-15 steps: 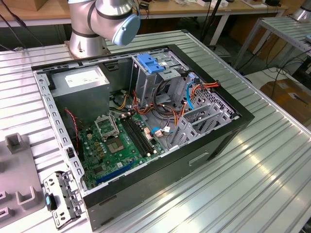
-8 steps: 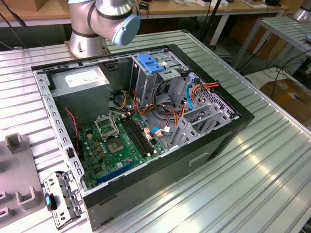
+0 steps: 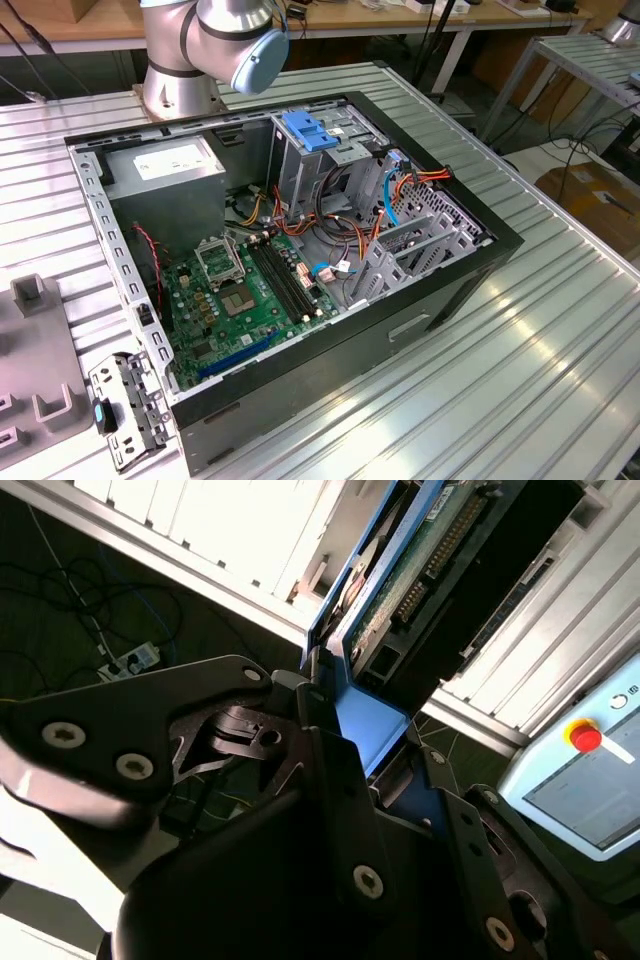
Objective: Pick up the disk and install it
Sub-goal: 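Pick up the disk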
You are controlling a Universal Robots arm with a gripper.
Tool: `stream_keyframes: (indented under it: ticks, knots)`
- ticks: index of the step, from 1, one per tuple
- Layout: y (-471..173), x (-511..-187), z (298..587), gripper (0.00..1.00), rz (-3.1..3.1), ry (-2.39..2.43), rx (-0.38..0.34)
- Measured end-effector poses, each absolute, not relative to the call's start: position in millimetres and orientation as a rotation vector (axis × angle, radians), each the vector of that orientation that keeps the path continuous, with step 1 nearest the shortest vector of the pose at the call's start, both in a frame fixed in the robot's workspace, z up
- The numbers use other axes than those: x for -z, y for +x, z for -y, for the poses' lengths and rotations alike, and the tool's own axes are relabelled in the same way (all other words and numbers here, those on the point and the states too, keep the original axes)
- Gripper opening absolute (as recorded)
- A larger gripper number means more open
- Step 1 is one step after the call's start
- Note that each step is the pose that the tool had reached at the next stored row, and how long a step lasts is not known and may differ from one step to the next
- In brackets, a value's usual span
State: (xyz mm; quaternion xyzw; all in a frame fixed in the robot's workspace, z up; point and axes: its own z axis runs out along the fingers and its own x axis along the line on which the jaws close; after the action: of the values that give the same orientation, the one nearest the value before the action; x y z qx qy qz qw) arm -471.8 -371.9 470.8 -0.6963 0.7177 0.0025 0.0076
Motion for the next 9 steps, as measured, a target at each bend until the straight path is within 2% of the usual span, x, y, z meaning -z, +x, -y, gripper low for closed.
stream_keyframes:
  ticks: [9]
  knots:
    - [-471.7,-473.7,372.0,0.37,-2.242,-2.176,-0.004]
